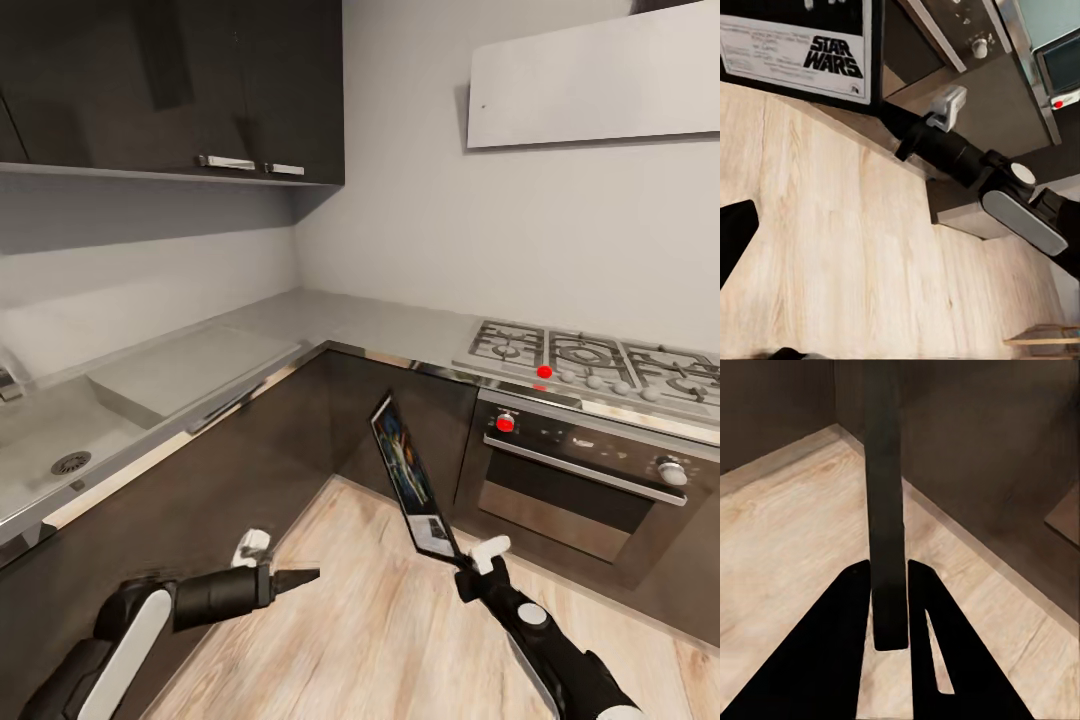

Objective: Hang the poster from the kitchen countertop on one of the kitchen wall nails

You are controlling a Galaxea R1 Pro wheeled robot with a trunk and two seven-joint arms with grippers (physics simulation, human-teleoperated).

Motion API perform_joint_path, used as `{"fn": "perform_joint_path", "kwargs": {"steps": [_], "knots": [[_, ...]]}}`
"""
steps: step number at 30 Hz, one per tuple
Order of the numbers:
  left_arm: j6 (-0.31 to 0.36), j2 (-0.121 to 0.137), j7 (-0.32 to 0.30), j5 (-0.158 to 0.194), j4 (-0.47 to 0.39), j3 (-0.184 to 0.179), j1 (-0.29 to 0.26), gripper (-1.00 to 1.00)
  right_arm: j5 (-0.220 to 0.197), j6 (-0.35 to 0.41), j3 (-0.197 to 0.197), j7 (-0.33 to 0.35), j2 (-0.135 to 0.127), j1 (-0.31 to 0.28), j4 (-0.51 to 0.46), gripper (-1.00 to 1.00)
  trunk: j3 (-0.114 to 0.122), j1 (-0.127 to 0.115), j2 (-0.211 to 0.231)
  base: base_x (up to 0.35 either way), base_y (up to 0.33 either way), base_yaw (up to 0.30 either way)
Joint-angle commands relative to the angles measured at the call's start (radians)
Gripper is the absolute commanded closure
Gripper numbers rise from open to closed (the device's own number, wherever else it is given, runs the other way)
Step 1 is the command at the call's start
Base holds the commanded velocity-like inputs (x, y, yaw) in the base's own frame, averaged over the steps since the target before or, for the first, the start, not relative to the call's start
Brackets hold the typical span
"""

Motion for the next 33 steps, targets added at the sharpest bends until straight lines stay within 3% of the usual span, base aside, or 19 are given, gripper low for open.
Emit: {"fn": "perform_joint_path", "kwargs": {"steps": [1, 2, 5, 6, 10, 14, 17, 25, 27, 28, 29, 30, 33], "knots": [[-0.003, 0.006, -0.008, 0.004, 0.0, -0.001, 0.012, -1.0, -0.017, -0.005, -0.014, 0.051, -0.013, 0.0, 0.0, 1.0, -0.001, 0.0, -0.001, 0.0, 0.0, 0.0], [-0.023, 0.013, -0.032, 0.003, 0.0, -0.001, 0.039, -1.0, -0.049, -0.009, -0.039, 0.149, -0.034, 0.0, 0.0, 1.0, -0.001, 0.0, -0.001, 0.0, 0.0, 0.0], [-0.081, 0.02, -0.095, 0.001, 0.0, -0.001, 0.09, -1.0, -0.084, -0.015, -0.062, 0.29, -0.063, 0.001, -0.002, 1.0, -0.001, 0.0, -0.001, 0.0, 0.0, 0.0], [-0.153, 0.023, -0.144, -0.001, -0.002, -0.001, 0.123, -1.0, -0.099, -0.03, -0.071, 0.362, -0.076, 0.001, -0.004, 1.0, -0.001, 0.0, -0.001, 0.0, 0.0, 0.0], [-0.344, 0.026, -0.224, -0.003, -0.01, -0.003, 0.185, -1.0, -0.123, -0.098, -0.084, 0.47, -0.098, 0.003, -0.014, 1.0, -0.001, 0.0, -0.001, 0.0, 0.0, 0.0], [-0.391, 0.027, -0.24, -0.005, -0.005, -0.003, 0.266, -1.0, -0.147, -0.114, -0.087, 0.491, -0.109, 0.016, -0.046, 1.0, -0.001, 0.0, -0.001, 0.0, 0.0, 0.0], [-0.416, 0.027, -0.245, -0.006, 0.031, -0.002, 0.307, -1.0, -0.194, -0.118, -0.088, 0.499, -0.113, 0.052, -0.118, 1.0, -0.001, 0.0, -0.001, 0.0, 0.0, 0.0], [-0.58, 0.027, -0.251, -0.002, 0.171, -0.002, 0.322, -1.0, -0.213, -0.12, -0.088, 0.499, -0.114, 0.066, -0.141, 1.0, -0.001, 0.0, -0.001, 0.0, 0.0, 0.0], [-0.605, 0.028, -0.288, -0.001, 0.243, -0.001, 0.324, -1.0, -0.214, -0.12, -0.088, 0.499, -0.114, 0.067, -0.144, 1.0, -0.001, 0.0, -0.001, 0.0, 0.0, 0.0], [-0.614, 0.028, -0.351, -0.002, 0.284, 0.001, 0.325, -1.0, -0.215, -0.12, -0.091, 0.499, -0.114, 0.068, -0.144, 1.0, -0.001, 0.0, -0.001, 0.0, 0.0, 0.0], [-0.617, 0.029, -0.37, -0.002, 0.293, 0.001, 0.324, -1.0, -0.215, -0.119, -0.093, 0.499, -0.114, 0.068, -0.144, 1.0, -0.001, 0.0, -0.001, 0.0, 0.0, 0.0], [-0.66, 0.032, -0.427, -0.004, 0.335, 0.002, 0.325, -1.0, -0.214, -0.117, -0.117, 0.499, -0.114, 0.069, -0.145, 1.0, -0.001, 0.0, -0.001, 0.0, 0.0, 0.0], [-0.684, 0.033, -0.441, -0.003, 0.363, 0.003, 0.325, -1.0, -0.214, -0.117, -0.125, 0.499, -0.114, 0.069, -0.146, 1.0, -0.001, 0.0, -0.001, 0.0, 0.0, 0.0]]}}
